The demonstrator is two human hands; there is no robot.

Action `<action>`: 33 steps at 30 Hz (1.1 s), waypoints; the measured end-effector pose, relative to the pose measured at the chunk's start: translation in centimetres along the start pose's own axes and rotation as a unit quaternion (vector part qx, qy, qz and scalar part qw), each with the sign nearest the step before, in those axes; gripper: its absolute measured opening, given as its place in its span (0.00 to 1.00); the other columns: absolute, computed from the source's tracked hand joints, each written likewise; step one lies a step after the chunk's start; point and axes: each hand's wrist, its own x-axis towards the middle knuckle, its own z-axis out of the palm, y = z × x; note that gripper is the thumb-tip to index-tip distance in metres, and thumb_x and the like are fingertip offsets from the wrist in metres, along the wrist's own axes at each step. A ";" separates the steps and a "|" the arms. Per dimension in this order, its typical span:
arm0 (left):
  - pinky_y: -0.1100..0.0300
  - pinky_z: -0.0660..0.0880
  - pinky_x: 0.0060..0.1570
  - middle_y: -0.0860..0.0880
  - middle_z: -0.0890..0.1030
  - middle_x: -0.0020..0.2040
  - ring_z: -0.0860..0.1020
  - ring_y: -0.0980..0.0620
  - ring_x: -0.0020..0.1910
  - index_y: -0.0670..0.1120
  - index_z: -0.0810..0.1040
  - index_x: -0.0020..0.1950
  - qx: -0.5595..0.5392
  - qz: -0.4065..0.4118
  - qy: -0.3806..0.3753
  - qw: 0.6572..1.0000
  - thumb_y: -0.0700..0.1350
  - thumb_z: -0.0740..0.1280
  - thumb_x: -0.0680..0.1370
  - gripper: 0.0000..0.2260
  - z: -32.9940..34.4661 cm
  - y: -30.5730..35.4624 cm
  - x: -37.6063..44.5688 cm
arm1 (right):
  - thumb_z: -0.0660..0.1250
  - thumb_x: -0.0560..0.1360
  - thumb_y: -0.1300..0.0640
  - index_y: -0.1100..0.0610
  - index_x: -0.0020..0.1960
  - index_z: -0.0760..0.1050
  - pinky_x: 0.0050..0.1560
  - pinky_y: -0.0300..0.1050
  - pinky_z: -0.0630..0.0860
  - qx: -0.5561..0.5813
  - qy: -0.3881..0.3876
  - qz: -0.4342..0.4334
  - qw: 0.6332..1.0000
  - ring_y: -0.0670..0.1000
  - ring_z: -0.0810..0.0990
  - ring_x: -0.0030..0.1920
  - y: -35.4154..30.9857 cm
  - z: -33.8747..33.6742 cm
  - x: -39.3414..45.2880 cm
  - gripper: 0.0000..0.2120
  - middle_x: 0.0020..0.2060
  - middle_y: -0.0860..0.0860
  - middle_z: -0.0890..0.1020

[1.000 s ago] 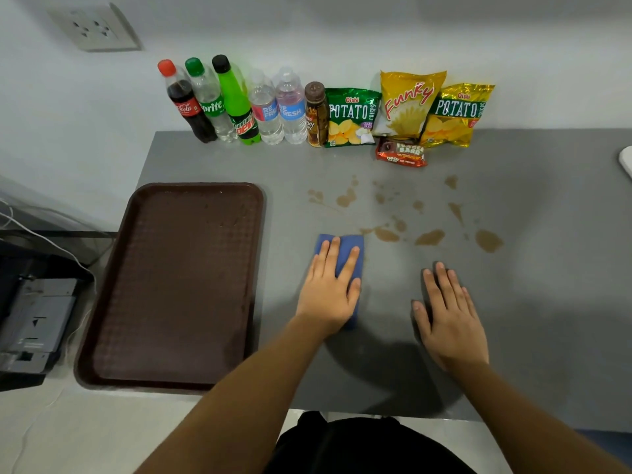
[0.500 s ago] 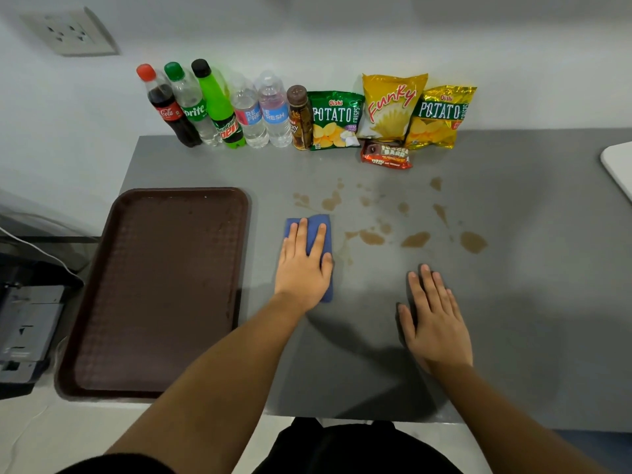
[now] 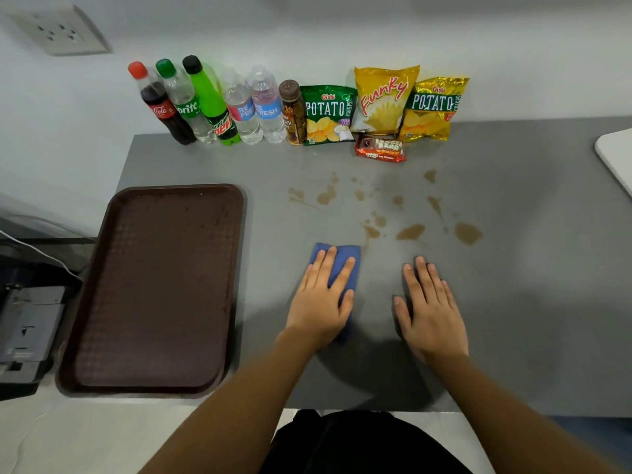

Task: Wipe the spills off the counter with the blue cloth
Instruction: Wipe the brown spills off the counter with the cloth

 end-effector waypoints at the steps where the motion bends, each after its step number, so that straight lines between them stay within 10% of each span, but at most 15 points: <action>1: 0.47 0.53 0.80 0.46 0.53 0.85 0.49 0.45 0.83 0.53 0.56 0.84 0.004 -0.011 0.007 1.000 0.55 0.56 0.84 0.28 -0.2 -0.7 -0.6 | 0.51 0.83 0.42 0.52 0.83 0.54 0.82 0.55 0.52 0.002 -0.003 0.000 1.000 0.52 0.49 0.83 0.0 -0.1 0.0 0.31 0.83 0.51 0.54; 13: 0.45 0.52 0.80 0.40 0.55 0.83 0.52 0.40 0.82 0.51 0.56 0.84 0.047 -0.121 0.027 0.991 0.57 0.49 0.83 0.29 -2.6 -5.2 5.7 | 0.47 0.84 0.40 0.49 0.84 0.47 0.82 0.51 0.46 0.000 -0.029 0.012 1.000 0.48 0.41 0.83 -0.2 -0.5 0.0 0.31 0.84 0.48 0.47; 24: 0.47 0.49 0.81 0.44 0.49 0.85 0.46 0.43 0.83 0.52 0.51 0.85 0.007 0.000 -0.003 1.000 0.55 0.53 0.86 0.28 0.3 2.8 3.7 | 0.49 0.83 0.40 0.49 0.84 0.48 0.82 0.54 0.50 -0.002 -0.030 0.010 0.999 0.48 0.43 0.83 0.0 -0.1 0.3 0.32 0.84 0.48 0.48; 33: 0.43 0.55 0.80 0.38 0.55 0.83 0.53 0.36 0.82 0.48 0.58 0.84 0.027 -0.120 0.046 0.991 0.52 0.58 0.84 0.28 -3.2 -6.9 4.1 | 0.46 0.84 0.39 0.46 0.84 0.44 0.82 0.51 0.46 0.003 -0.027 0.011 1.000 0.48 0.41 0.83 0.1 0.1 0.1 0.31 0.84 0.46 0.45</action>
